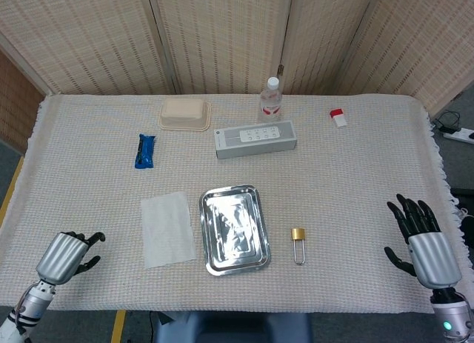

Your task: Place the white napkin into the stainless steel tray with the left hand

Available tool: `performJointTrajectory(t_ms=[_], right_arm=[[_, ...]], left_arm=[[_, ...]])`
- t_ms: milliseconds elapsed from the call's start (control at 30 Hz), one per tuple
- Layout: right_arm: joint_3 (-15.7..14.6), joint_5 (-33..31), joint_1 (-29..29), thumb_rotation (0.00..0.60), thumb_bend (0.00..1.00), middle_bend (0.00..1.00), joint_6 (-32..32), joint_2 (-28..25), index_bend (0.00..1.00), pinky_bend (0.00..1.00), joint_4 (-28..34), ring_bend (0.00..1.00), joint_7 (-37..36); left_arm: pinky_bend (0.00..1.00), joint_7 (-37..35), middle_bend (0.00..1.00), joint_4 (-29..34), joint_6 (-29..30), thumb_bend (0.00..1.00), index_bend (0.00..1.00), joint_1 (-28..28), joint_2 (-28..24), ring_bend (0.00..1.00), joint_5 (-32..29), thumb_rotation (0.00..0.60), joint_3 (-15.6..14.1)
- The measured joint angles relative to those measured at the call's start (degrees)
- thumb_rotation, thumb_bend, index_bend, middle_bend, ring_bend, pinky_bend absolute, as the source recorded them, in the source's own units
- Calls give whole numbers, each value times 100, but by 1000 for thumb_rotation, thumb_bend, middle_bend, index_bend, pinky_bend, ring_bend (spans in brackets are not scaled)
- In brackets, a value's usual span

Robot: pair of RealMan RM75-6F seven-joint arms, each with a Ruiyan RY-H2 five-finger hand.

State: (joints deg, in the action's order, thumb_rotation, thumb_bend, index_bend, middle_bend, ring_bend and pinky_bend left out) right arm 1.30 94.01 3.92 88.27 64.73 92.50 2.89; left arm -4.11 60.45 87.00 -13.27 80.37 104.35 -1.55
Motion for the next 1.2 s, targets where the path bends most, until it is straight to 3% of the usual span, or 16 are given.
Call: performJointTrajectory(t_ms=[267, 467, 767, 1200], right_arm=[[-3, 55, -3, 600, 316, 0, 73, -113, 0, 0, 8, 0, -274], [-2, 46, -19, 600, 317, 0, 108, -197, 0, 0, 32, 0, -412], [38, 30, -65, 600, 317, 0, 242, -247, 0, 0, 40, 0, -520], [61, 74, -143, 600, 317, 0, 427, -316, 0, 0, 37, 0, -681]], left_arm=[[1000, -1123, 1000, -2326, 349, 182, 521, -299, 1280, 990, 229, 600, -95], [1000, -1774, 1000, -3580, 479, 183, 539, -486, 2131, 1000, 173, 600, -155], [1000, -2464, 1000, -4430, 636, 184, 562, -656, 2758, 1000, -10, 600, -265], [1000, -2730, 1000, -4792, 510, 176, 568, -766, 3065, 1000, -184, 600, -439]])
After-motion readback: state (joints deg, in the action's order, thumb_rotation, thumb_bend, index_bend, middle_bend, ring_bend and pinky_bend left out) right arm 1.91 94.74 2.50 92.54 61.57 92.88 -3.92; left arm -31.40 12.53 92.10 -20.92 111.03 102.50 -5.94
